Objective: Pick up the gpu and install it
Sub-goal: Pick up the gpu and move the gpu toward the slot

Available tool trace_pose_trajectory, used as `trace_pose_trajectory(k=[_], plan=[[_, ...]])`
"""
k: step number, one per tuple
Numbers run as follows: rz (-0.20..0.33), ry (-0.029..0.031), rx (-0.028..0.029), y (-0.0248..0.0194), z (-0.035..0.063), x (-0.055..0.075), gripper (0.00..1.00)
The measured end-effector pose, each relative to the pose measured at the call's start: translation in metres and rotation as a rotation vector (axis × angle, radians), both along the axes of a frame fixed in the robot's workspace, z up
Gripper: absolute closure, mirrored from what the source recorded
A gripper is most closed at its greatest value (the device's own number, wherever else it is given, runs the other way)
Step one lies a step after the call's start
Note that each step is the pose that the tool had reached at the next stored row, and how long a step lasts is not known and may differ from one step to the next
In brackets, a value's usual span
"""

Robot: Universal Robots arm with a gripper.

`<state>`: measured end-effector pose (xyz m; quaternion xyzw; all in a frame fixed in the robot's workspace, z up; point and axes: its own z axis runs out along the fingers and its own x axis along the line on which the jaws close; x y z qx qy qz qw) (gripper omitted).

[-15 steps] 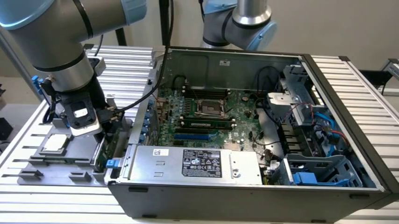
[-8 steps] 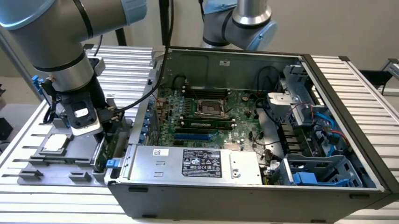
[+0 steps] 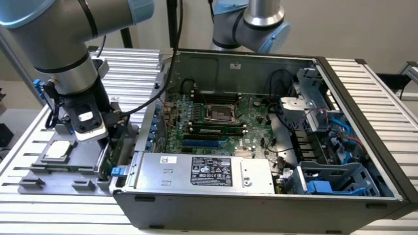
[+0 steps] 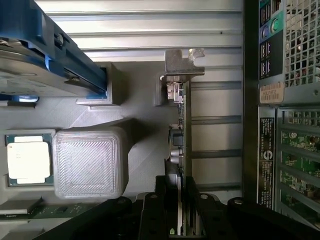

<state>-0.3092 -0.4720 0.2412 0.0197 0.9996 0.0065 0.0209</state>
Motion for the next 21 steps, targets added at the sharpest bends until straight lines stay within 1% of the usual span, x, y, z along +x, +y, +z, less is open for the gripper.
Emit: trace_pose_trajectory(k=[3, 6, 9, 12, 21], plan=[[0.004, 0.0031, -0.0001, 0.0, 0.0046, 0.0, 0.73], [0.007, 0.007, 0.0, 0.0, 0.013, 0.001, 0.73], [0.009, 0.011, -0.0001, 0.0, 0.0256, 0.001, 0.73], [0.011, 0.0138, -0.0001, 0.0, 0.0394, 0.003, 0.73], [0.013, 0.0168, -0.0001, 0.0, 0.0802, 0.012, 0.73]])
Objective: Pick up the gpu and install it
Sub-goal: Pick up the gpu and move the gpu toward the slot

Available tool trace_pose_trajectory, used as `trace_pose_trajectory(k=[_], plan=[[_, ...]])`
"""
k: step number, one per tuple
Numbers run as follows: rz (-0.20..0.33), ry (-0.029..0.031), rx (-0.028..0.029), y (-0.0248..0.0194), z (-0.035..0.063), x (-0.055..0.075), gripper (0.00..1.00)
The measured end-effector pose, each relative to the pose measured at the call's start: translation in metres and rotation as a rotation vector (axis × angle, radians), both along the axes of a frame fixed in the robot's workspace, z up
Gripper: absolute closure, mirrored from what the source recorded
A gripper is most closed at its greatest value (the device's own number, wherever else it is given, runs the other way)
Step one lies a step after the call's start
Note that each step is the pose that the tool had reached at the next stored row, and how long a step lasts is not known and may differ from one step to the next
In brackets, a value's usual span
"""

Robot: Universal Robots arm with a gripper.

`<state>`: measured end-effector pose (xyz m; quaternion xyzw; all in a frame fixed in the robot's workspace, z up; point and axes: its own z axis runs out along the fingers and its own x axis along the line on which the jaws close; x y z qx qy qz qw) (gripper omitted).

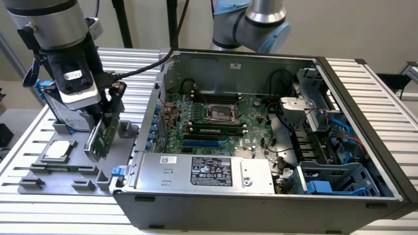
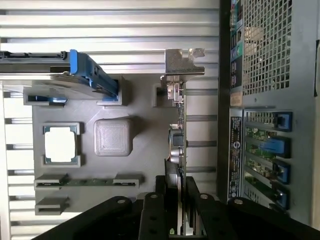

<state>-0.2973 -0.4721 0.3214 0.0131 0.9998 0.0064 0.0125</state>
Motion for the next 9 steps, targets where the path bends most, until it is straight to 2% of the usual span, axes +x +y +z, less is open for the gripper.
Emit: trace_pose_trajectory(k=[9], plan=[[0.003, 0.0019, 0.0, 0.0, 0.0409, 0.013, 0.73]])
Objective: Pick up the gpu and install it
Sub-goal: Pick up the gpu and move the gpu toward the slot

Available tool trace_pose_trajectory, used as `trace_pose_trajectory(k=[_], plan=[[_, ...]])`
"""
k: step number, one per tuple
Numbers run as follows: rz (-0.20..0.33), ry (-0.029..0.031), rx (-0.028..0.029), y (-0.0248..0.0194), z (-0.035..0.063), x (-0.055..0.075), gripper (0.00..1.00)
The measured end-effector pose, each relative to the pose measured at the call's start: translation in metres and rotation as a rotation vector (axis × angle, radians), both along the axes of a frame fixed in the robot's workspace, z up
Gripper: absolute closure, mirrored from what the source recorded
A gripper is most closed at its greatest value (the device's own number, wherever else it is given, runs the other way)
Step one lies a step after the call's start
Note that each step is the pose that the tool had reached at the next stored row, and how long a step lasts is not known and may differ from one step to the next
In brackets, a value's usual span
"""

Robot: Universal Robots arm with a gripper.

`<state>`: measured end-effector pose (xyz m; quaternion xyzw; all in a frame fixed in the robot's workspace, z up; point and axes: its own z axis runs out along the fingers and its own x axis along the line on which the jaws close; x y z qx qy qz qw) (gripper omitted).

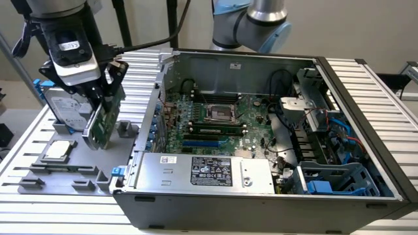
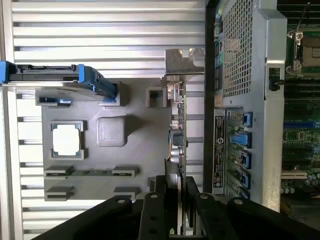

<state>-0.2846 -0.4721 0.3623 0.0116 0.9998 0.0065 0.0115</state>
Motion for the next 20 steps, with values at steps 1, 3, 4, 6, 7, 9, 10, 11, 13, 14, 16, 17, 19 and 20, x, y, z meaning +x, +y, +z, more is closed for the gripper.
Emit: trace_pose_trajectory(k=[1, 3, 4, 6, 7, 9, 10, 11, 13, 14, 16, 17, 19, 20], plan=[[0.001, 0.0002, -0.0001, 0.0, 0.0046, 0.002, 0.73], [0.003, 0.0005, 0.0002, 0.0, 0.0136, 0.007, 0.73], [0.004, 0.0008, 0.0002, 0.0, 0.0182, 0.009, 0.73], [0.006, 0.0013, 0.0012, 0.0, 0.0273, 0.015, 0.73], [0.007, 0.0017, 0.0016, 0.0, 0.0319, 0.018, 0.73], [0.009, 0.003, 0.0024, 0.0, 0.0409, 0.025, 0.73], [0.01, 0.0038, 0.0026, 0.0, 0.0454, 0.028, 0.73], [0.011, 0.0046, 0.0031, 0.0, 0.0503, 0.032, 0.73], [0.012, 0.0072, 0.0034, 0.0, 0.0591, 0.041, 0.73], [0.012, 0.0088, 0.0034, 0.0, 0.0638, 0.045, 0.73], [0.013, 0.0125, 0.0034, 0.0, 0.072, 0.054, 0.73], [0.013, 0.0138, 0.0035, 0.0, 0.0743, 0.059, 0.73], [0.013, 0.0153, 0.0035, 0.0, 0.0759, 0.068, 0.73], [0.013, 0.0159, 0.0033, 0.0, 0.0763, 0.072, 0.73]])
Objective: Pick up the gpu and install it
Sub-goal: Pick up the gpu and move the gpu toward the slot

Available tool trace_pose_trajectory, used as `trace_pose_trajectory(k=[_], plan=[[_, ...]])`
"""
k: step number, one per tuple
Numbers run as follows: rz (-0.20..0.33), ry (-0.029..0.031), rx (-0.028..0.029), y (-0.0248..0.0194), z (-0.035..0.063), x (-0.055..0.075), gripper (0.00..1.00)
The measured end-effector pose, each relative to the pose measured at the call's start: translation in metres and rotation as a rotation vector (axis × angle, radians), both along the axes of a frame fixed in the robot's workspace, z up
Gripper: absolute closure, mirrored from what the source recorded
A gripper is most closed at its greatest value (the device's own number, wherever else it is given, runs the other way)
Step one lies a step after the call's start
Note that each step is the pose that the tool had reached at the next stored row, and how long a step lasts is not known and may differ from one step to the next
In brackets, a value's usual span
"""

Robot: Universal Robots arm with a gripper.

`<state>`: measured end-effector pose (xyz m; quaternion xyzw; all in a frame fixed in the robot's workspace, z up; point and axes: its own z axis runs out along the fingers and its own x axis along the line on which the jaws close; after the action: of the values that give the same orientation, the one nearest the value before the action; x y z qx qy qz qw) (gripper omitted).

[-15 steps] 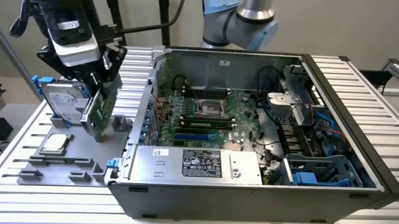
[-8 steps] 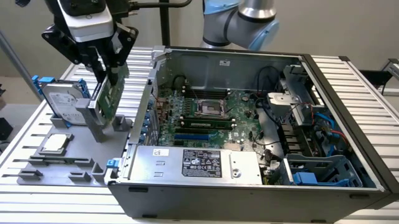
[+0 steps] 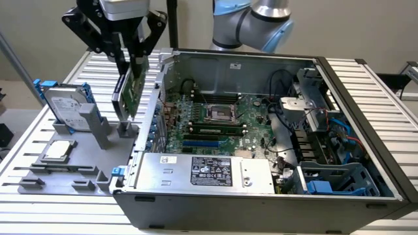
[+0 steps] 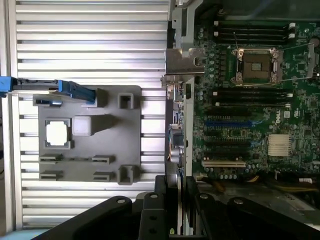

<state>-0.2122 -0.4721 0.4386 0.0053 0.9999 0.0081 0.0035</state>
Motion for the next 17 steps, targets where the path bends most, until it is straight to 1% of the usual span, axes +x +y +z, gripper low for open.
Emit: trace_pose_trajectory(k=[12, 17], plan=[[0.0, 0.0015, 0.0002, 0.0, -0.0002, 0.055, 0.73], [0.0, 0.002, -0.0009, 0.0, -0.0026, 0.078, 0.73]])
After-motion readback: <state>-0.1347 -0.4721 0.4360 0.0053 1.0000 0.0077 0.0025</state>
